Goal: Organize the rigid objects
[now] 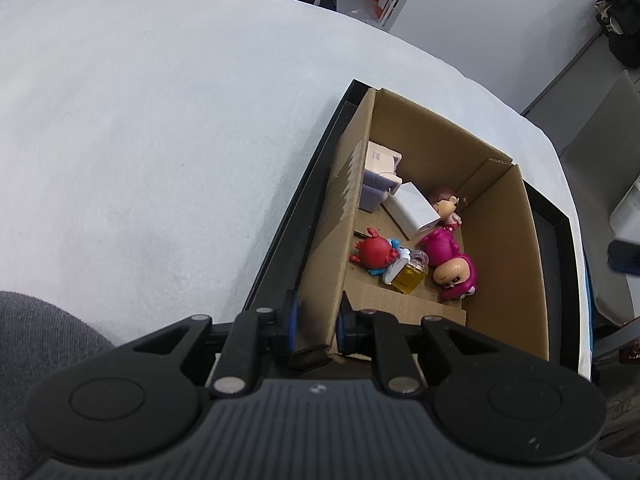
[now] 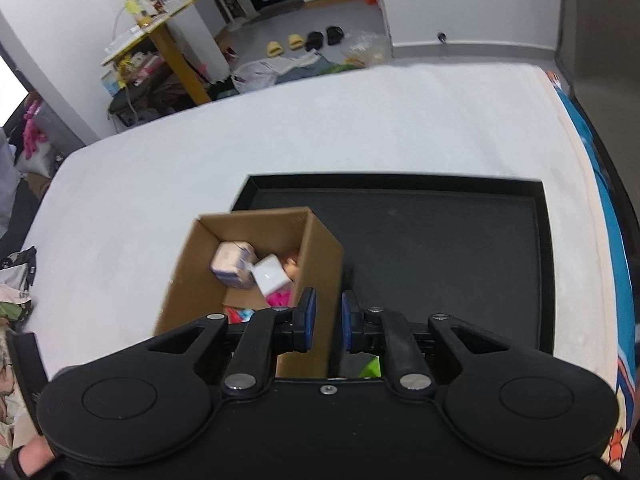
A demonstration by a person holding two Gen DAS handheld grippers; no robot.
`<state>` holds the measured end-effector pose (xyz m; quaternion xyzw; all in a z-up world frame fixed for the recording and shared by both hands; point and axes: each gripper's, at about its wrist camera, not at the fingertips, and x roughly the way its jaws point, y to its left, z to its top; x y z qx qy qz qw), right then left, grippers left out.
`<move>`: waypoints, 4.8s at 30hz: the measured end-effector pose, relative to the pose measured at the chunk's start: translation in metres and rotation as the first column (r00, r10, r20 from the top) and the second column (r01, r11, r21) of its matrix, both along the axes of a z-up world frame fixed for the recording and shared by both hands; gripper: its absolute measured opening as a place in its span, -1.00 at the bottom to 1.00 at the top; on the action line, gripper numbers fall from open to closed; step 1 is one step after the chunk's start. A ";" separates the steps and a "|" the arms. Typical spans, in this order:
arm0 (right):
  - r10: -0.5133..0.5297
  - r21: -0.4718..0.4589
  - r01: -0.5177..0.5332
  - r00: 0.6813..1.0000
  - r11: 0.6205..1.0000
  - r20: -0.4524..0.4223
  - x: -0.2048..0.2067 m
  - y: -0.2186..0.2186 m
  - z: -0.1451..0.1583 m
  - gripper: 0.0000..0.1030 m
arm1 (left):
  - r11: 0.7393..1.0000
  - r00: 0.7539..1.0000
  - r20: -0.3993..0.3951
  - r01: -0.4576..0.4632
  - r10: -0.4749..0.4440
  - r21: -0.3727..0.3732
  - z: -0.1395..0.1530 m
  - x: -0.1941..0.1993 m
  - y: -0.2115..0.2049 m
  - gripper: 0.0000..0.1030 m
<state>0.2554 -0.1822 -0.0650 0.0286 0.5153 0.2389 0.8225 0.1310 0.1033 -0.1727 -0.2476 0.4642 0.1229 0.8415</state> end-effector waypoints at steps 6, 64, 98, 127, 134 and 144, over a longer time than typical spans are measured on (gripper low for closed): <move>-0.065 -0.023 0.064 0.996 0.998 -0.069 0.001 -0.003 -0.017 -0.26 | 1.000 1.000 -0.001 0.000 0.000 0.003 0.000 -0.001 0.000 -0.67; -0.328 0.074 0.336 0.939 0.939 -0.103 0.011 0.042 0.005 -0.06 | 0.999 1.000 0.020 -0.011 0.012 -0.038 -0.002 -0.004 0.005 -0.65; -0.018 0.057 0.021 0.998 0.998 -0.056 -0.004 0.123 -0.046 -0.05 | 0.998 1.000 0.025 0.000 0.002 -0.068 -0.003 -0.006 0.013 -0.63; -0.018 0.071 0.023 0.998 0.997 -0.065 -0.016 0.098 -0.016 0.53 | 0.999 1.000 0.020 -0.016 0.017 -0.034 0.001 -0.001 0.014 -0.65; -0.061 0.069 0.064 0.997 0.996 -0.044 -0.024 0.071 0.002 0.54 | 1.000 1.000 0.017 -0.011 0.012 -0.025 0.003 0.001 0.010 -0.66; -0.130 0.110 0.134 0.991 0.985 -0.038 -0.040 0.029 0.017 0.85 | 0.999 0.999 0.003 -0.038 0.038 0.017 0.009 -0.004 0.016 -0.66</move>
